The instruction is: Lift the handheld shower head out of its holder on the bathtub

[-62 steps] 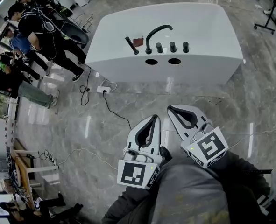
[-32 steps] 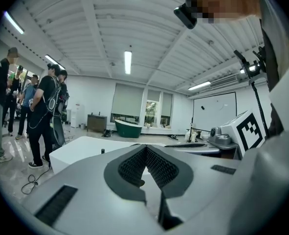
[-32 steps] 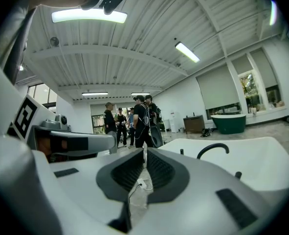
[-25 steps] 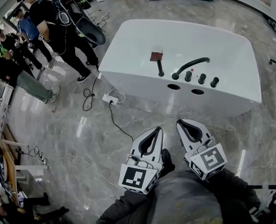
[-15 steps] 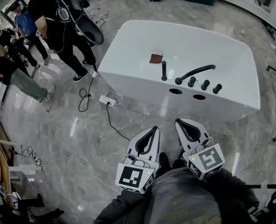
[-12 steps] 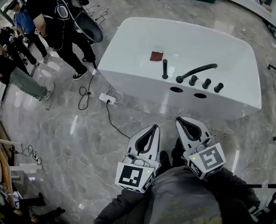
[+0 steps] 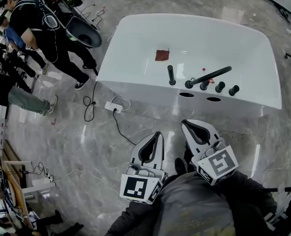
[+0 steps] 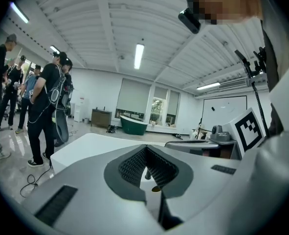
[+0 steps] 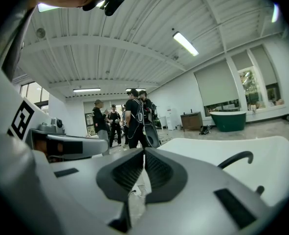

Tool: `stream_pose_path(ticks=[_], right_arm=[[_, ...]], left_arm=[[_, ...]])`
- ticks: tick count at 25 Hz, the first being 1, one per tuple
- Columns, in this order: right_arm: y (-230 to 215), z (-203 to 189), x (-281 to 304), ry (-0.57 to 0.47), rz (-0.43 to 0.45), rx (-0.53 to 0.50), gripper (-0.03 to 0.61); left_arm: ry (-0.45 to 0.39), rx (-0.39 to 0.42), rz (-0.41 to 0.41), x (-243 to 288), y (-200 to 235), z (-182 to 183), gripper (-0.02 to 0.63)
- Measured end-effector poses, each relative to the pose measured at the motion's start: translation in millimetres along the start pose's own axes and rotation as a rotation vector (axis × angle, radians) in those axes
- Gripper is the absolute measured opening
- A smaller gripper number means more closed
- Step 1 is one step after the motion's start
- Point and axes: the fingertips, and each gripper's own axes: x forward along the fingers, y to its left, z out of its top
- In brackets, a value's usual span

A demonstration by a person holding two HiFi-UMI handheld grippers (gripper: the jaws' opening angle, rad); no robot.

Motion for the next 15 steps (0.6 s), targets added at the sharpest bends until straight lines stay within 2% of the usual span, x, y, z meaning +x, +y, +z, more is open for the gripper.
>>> stream_pose_path(ticks=[6, 15], right_arm=[[-45, 7, 26, 0.021, -0.013, 0.027, 0.006], [-93, 28, 65, -0.002, 0.023, 0.022, 0.006]], left_arm=[[0.030, -0.012, -0.014, 53, 6, 7, 0.002], [0.035, 0.009, 0.019, 109, 20, 26, 0.002]])
